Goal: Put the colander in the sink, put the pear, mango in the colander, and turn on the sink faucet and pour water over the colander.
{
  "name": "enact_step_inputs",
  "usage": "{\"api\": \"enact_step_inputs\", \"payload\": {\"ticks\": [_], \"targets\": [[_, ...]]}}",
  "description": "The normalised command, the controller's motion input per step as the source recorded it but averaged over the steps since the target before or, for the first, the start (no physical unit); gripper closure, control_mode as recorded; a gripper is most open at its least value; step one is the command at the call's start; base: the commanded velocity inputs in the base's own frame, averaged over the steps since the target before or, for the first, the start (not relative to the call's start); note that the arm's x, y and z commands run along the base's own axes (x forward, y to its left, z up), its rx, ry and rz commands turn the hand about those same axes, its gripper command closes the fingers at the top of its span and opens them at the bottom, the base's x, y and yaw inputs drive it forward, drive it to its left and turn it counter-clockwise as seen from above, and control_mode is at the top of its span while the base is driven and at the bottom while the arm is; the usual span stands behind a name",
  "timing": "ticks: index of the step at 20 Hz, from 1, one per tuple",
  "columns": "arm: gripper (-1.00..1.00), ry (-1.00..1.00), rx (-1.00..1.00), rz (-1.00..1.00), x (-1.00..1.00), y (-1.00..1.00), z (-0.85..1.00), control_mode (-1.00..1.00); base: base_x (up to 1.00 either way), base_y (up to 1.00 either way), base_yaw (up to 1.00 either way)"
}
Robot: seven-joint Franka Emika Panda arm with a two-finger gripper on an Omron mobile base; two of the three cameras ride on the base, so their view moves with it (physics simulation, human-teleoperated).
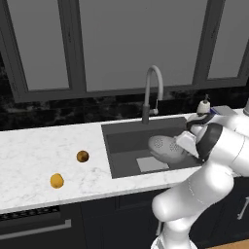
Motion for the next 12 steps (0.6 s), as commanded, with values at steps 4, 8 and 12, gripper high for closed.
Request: {"api": "enact_step_inputs", "payload": {"ticks": [4,8,12], "targets": [[1.00,0.06,-0.04,0.00,0.13,0.16,-0.37,-1.00,0.00,0.00,0.00],[1.00,0.04,-0.06,0.00,0.31,0.22,-0.40,-1.00,0.00,0.00,0.00],[1.00,0.00,-0.01,0.00,0.34,0.14,-0.18,-1.00,0.00,0.00,0.00]]}}
